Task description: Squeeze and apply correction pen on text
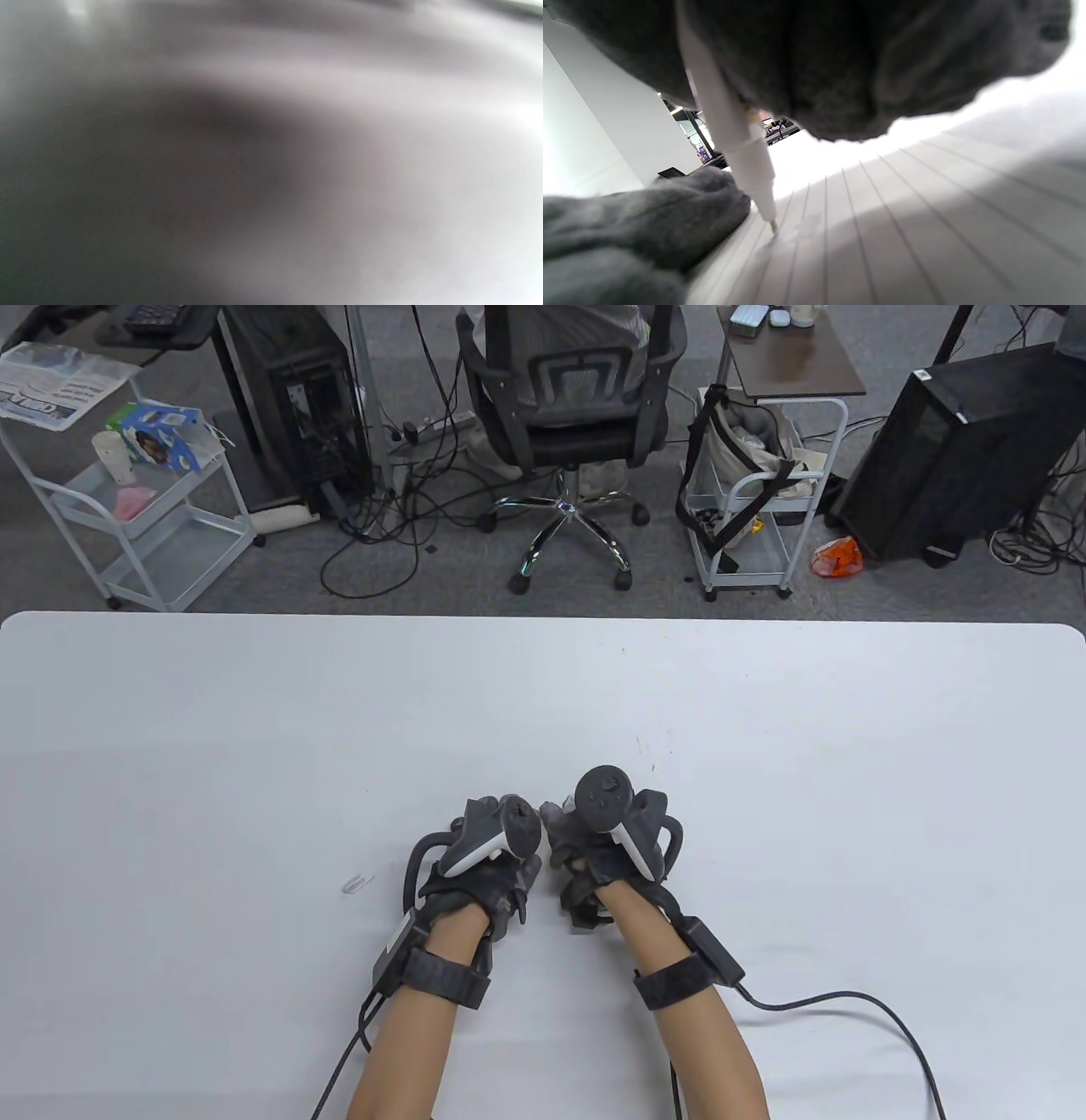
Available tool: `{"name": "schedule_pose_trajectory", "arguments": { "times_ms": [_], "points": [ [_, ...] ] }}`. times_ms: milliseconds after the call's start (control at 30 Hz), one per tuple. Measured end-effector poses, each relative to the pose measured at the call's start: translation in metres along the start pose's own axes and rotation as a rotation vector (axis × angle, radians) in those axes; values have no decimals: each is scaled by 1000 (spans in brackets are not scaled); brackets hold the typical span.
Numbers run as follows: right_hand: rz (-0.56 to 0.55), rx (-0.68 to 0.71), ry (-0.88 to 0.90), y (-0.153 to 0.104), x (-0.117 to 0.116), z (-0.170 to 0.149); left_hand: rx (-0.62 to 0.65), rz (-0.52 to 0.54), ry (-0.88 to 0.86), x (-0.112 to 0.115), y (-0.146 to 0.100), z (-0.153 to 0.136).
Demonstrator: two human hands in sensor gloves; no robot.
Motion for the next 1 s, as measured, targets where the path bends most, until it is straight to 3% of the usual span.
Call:
{"name": "schedule_pose_trajectory", "arguments": {
  "times_ms": [767, 1000],
  "points": [
    [26, 4, 21, 0, 0, -4, 1, -2, -3, 0, 0, 0],
    [-22, -1, -1, 0, 6, -4, 2, -3, -5, 0, 0, 0]
  ]
}}
Point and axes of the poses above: the tracker on the back of each hand, its own z axis roughly to the thumb side, its own y axis roughly from the wrist to the fingertips, x = y × z, the point moved 1 cm from there along y, roughly from the wrist to the fingertips, and after that the axes turned 6 degrees about -z, right-handed, at the moved point
